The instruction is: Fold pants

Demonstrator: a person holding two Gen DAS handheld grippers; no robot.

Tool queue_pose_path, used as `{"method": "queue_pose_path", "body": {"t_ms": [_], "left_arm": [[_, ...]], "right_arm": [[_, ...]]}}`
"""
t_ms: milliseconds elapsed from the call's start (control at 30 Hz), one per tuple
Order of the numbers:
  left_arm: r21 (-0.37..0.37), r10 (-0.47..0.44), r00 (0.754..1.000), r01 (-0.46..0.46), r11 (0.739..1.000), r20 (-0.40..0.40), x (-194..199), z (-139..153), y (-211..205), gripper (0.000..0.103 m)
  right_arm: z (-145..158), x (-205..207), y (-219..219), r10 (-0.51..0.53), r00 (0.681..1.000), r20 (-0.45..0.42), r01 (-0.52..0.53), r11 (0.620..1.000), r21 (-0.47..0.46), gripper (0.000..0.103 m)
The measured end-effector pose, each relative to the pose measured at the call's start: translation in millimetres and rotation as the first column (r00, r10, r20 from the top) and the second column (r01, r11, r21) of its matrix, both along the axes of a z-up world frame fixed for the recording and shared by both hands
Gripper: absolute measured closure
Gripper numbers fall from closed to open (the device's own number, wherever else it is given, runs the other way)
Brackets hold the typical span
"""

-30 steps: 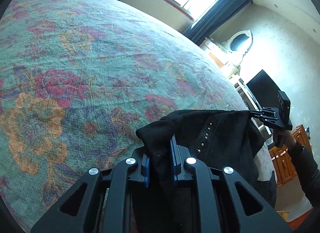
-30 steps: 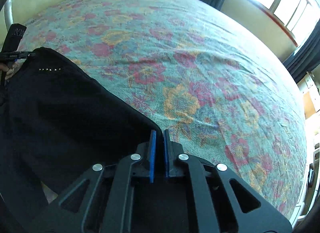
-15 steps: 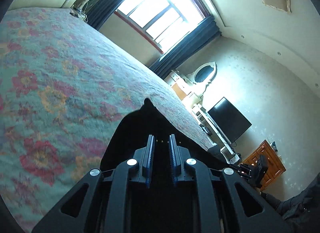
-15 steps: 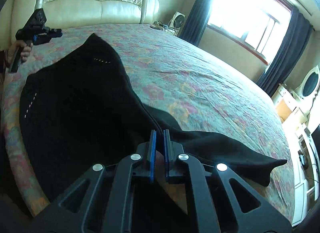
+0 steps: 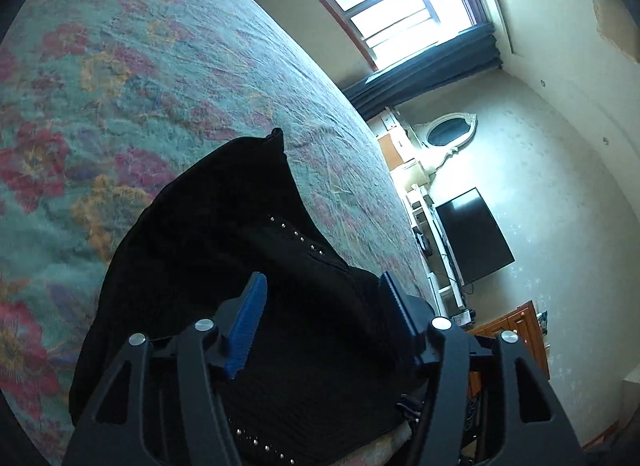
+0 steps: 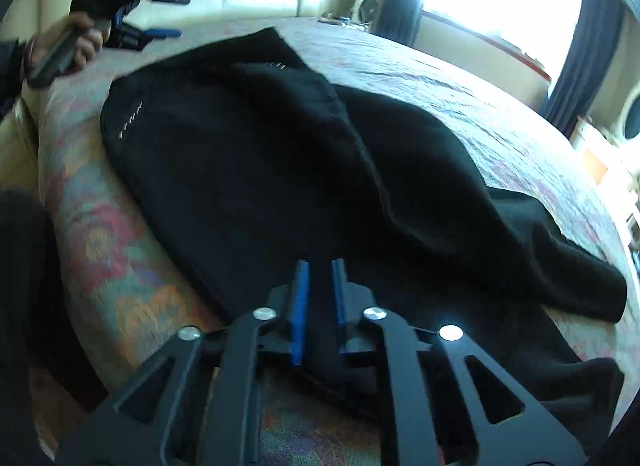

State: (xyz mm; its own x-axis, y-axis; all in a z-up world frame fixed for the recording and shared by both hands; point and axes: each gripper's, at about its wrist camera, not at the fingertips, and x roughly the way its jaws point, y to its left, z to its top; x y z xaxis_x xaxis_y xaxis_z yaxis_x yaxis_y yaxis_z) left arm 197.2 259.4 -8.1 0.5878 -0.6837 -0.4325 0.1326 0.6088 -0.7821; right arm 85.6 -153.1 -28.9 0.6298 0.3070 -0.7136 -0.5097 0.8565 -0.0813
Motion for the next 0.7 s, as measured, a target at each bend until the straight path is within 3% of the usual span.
{"method": "queue_pose_path", "body": {"t_ms": [33,67,133,200,267,333,400,500,600,633,667,700], "left_arm": [[0.033,0.006,1.000,-0.006,0.999,0.011,12.8,5.2,-2.3,0.031],[0.052,-0.007,1.000,0.006,0.999,0.027,29.3,9.9,-3.8,0.031],[0.099,-0.035,0.998,0.031,0.995,0.044,56.8,15.1,-1.8,0.031],[0.228,-0.036,0.997,0.019,0.973,0.073,84.5,23.2,1.4,0.031],[0.373,-0.094,0.991,0.054,0.926,0.092,109.9,27.0,-4.0,0.030],[0.489,-0.173,0.984,0.127,0.863,0.049,131.0,19.9,-14.5,0.030],[0.534,-0.240,0.971,0.202,0.821,0.003,145.1,4.8,-24.9,0.030],[0.551,-0.291,0.954,0.280,0.786,-0.069,159.8,-19.7,-36.9,0.030],[0.522,-0.309,0.947,0.309,0.795,-0.091,167.0,-30.5,-41.9,0.031],[0.504,-0.323,0.943,0.320,0.802,-0.083,165.4,-31.2,-43.1,0.049],[0.507,-0.334,0.938,0.333,0.795,-0.091,165.3,-32.2,-45.6,0.089],[0.528,-0.333,0.937,0.336,0.780,-0.105,163.3,-33.1,-48.1,0.096]], "right_arm": [[9.5,5.3,-4.1,-0.018,1.000,-0.004,0.018,0.998,0.053,0.052],[18.9,9.3,-6.3,-0.029,1.000,-0.001,0.029,0.994,0.102,0.044],[33.5,18.0,-12.0,-0.046,0.999,-0.002,0.045,0.986,0.163,0.037],[42.7,25.1,-16.8,-0.052,0.999,-0.002,0.052,0.980,0.192,0.037],[48.3,30.3,-21.6,-0.049,0.999,-0.001,0.048,0.974,0.219,0.037],[49.6,34.4,-29.5,-0.052,0.999,-0.014,0.054,0.966,0.254,0.037],[49.5,36.3,-36.0,-0.068,0.997,-0.024,0.072,0.957,0.282,0.035],[43.8,35.9,-40.2,-0.082,0.996,-0.037,0.090,0.951,0.295,0.031],[35.7,35.7,-37.2,-0.076,0.996,-0.051,0.087,0.956,0.280,0.030],[33.6,35.8,-35.7,-0.074,0.996,-0.053,0.086,0.959,0.271,0.030],[32.0,35.9,-34.4,-0.072,0.996,-0.055,0.084,0.960,0.266,0.030],[31.0,35.5,-33.4,-0.075,0.996,-0.055,0.087,0.961,0.261,0.030]]}}
